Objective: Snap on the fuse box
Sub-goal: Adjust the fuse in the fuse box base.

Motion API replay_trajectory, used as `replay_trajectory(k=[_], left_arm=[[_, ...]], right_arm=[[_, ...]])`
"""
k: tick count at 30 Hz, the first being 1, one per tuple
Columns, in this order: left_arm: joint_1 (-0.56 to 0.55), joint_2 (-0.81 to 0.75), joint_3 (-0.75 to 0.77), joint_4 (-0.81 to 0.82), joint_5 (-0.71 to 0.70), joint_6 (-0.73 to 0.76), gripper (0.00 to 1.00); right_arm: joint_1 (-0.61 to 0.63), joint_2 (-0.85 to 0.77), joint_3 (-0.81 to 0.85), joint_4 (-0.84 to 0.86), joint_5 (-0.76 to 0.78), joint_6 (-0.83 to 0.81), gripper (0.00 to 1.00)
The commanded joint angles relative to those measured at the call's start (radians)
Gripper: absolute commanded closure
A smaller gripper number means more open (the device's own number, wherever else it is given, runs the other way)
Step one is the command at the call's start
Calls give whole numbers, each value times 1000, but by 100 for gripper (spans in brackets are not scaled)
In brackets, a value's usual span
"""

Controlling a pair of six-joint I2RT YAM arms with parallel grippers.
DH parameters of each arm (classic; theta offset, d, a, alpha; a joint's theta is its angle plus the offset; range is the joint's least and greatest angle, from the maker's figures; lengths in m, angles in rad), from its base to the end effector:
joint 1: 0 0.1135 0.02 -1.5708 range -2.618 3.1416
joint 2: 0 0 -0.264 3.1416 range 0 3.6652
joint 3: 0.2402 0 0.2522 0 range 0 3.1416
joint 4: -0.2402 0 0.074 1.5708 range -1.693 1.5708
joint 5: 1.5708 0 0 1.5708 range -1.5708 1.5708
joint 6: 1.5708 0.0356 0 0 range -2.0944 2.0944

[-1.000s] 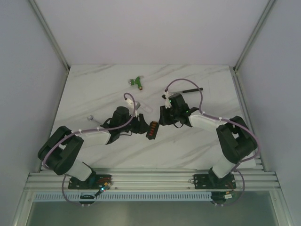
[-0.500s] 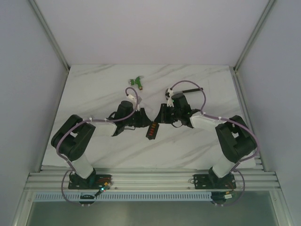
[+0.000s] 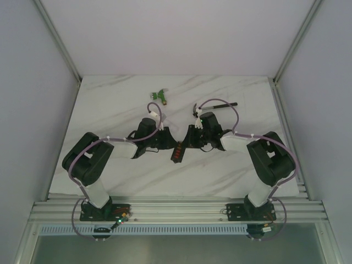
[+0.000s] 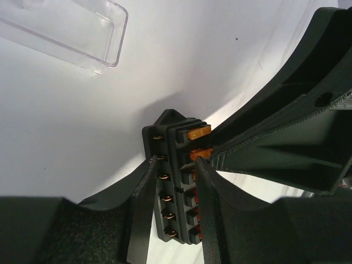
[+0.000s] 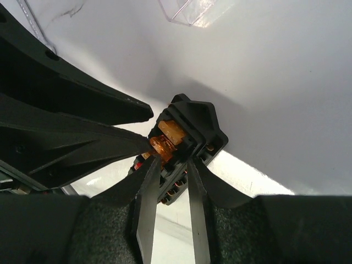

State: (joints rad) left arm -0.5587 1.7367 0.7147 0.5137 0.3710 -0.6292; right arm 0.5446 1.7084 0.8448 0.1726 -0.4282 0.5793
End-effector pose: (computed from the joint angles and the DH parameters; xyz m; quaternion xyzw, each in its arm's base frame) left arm 0.2782 -0.1892 0.1440 0.0635 0.8501 -0.4104 0.3236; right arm 0.2857 0.1903 0.1600 -0.0751 0.8856 0.3844 0.2497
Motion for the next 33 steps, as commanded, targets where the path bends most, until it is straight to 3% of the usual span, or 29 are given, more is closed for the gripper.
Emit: replay_trajectory(k=[1,8,20,33], left_arm=[[11,9,7,50,38,-30,55],[26,-21,6,64,40,-39,50],[30,32,9,46,62,-38,56],[29,66,-40,81,80,-65,75]], right_arm=[[0,14,-12,62,-36,19,67],[-13,0,-27,82,-32,35,64],[-14,44,-15,91,-46,52,69],[-6,98,25,11,-37,12,76]])
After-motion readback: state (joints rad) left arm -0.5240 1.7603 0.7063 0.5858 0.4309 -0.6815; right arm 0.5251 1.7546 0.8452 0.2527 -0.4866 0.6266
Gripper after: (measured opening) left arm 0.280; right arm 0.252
